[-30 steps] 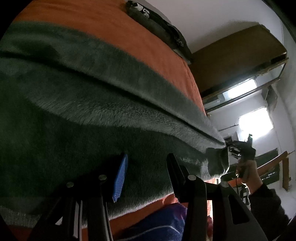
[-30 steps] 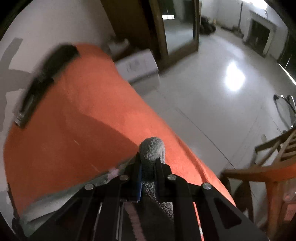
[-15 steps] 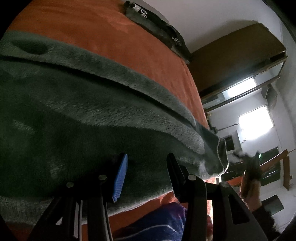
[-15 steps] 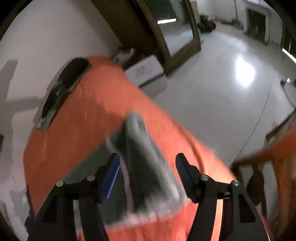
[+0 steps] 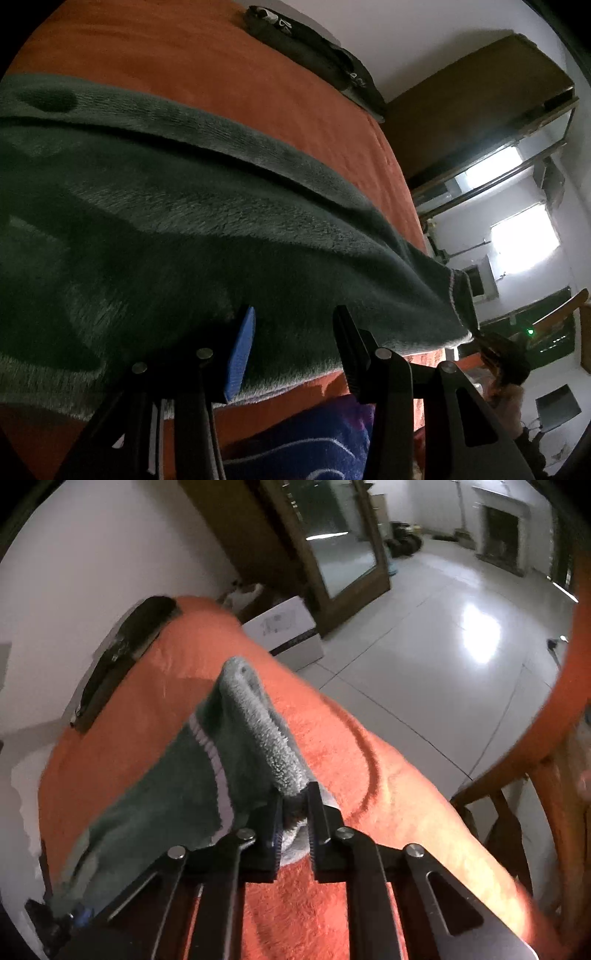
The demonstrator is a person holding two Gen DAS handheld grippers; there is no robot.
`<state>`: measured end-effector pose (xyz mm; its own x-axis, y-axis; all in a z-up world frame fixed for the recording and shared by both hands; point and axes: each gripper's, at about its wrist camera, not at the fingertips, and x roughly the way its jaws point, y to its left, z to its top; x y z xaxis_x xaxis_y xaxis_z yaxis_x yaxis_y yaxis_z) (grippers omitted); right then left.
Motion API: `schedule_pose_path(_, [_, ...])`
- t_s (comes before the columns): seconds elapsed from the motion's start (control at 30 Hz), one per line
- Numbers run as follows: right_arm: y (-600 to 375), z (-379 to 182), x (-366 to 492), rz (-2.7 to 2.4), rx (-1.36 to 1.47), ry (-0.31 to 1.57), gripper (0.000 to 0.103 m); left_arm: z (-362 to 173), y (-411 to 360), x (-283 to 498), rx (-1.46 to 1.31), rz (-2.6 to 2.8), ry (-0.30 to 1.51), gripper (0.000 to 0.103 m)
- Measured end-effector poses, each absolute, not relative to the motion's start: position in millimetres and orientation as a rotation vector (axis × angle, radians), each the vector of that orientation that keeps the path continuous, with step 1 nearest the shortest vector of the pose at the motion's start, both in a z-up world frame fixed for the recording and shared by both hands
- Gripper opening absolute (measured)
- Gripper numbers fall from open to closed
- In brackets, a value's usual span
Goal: Fold clothes
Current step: 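Lay the sweatpants flat lengthwise across the bed with the right gripper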
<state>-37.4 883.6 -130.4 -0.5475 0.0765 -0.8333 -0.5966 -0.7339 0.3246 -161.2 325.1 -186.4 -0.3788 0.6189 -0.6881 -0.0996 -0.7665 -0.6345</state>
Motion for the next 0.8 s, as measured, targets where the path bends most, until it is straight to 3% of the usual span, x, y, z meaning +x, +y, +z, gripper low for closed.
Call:
schedule_pose_path(0.27, [886.5, -155.3, -38.5, 2.32, -1.275, 0.784, 0.012, -180.8, 341.0, -157.4, -1.411, 2.204, -0.633, 0.045])
schedule_pose_path(0.33, [890.3, -161.5, -37.5, 2.311, -1.273, 0.843, 0.015, -182.7, 344.6, -155.1, -1.421, 2.215, -0.601, 0.045])
schedule_pose_path(0.37, [891.1, -159.9, -35.3, 2.304, -1.274, 0.863, 0.023, -183.2, 346.0, -153.6, -1.428, 2.222, -0.584, 0.045])
schedule_pose_path(0.4, [891.2, -155.8, -32.3, 2.295, -1.278, 0.872, 0.041, -182.3, 347.0, -150.4, -1.438, 2.231, -0.564, 0.045])
schedule_pose_path(0.47, [880.8, -141.0, -28.0, 2.323, -1.265, 0.765, 0.061, -173.1, 345.5, -143.0, -1.43, 2.236, -0.559, 0.045])
schedule_pose_path(0.6, [839.9, -99.4, -16.3, 2.426, -1.165, 0.482, 0.062, -141.7, 340.7, -128.7, -1.355, 2.264, -0.522, 0.046])
schedule_pose_path(0.63, [829.0, -90.2, -13.2, 2.45, -1.123, 0.433, 0.065, -137.2, 340.2, -127.2, -1.362, 2.282, -0.499, 0.046])
schedule_pose_path(0.7, [798.7, -73.6, -8.3, 2.542, -1.05, 0.356, 0.081, -128.3, 339.2, -124.2, -1.377, 2.318, -0.454, 0.046])
schedule_pose_path(0.8, [767.4, -63.3, -12.8, 2.616, -1.082, 0.283, 0.082, -119.4, 328.4, -112.6, -1.413, 2.326, -0.505, 0.046])
